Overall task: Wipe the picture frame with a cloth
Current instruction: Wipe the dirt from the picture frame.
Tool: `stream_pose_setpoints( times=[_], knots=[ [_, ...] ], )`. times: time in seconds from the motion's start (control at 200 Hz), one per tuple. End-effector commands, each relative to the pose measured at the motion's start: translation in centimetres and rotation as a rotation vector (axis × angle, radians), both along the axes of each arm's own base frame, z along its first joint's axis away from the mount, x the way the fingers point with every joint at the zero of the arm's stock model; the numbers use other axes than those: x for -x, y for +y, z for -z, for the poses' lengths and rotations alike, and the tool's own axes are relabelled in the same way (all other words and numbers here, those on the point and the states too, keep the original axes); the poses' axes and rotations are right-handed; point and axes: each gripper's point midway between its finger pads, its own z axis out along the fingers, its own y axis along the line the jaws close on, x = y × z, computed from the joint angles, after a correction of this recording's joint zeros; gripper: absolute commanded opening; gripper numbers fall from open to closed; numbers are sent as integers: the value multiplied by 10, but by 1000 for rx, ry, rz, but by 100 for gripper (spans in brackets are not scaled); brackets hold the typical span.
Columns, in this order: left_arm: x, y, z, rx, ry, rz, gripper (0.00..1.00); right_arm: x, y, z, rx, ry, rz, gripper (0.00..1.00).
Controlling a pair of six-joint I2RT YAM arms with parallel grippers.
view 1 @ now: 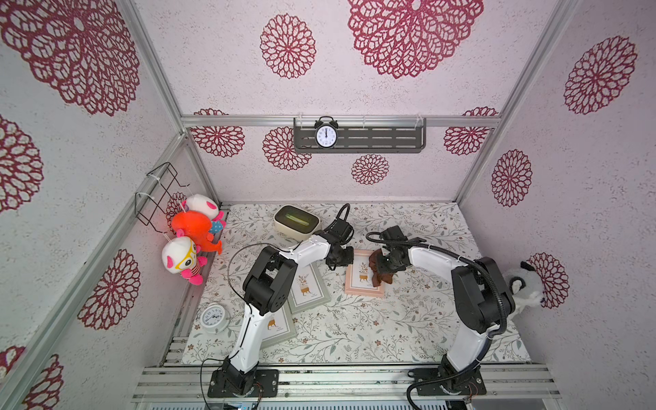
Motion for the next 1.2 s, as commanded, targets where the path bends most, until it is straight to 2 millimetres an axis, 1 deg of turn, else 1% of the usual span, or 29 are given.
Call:
stream_pose_setpoints(
  times=[0.0,0.115,0.25,0.34,0.4,0.475,0.56,0.641,0.771,0.886,0.971,1.066,1.136,1.196],
  knots=[
    [54,33,81,-210,212,30,10,-5,-4,13,31,13,-15,0],
    [54,34,81,-214,211,26,10,10,-5,19,13,42,-16,0],
    [55,34,83,-214,217,27,10,43,-6,27,-11,84,-20,0],
    [55,34,83,-214,217,27,10,63,0,26,-32,97,-41,0],
    [55,34,82,-215,217,27,10,72,4,24,-41,98,-55,0],
    [55,34,82,-215,215,28,10,78,7,21,-52,100,-64,0],
    [55,33,82,-214,220,28,10,78,8,18,-52,91,-66,0],
    [55,33,83,-214,222,29,10,73,2,21,-11,80,-58,0],
    [55,34,83,-218,222,28,10,51,-6,22,4,48,-25,0],
    [56,35,84,-221,224,29,10,25,-13,14,5,4,9,0],
    [56,34,84,-219,223,30,10,14,-12,9,-3,-9,6,0],
    [56,34,84,-220,222,31,10,16,-8,7,-16,1,-9,0],
    [56,34,83,-220,222,31,10,27,-6,6,-28,19,-22,0],
    [55,34,83,-219,220,29,9,41,-4,6,-36,37,-33,0]
  ],
)
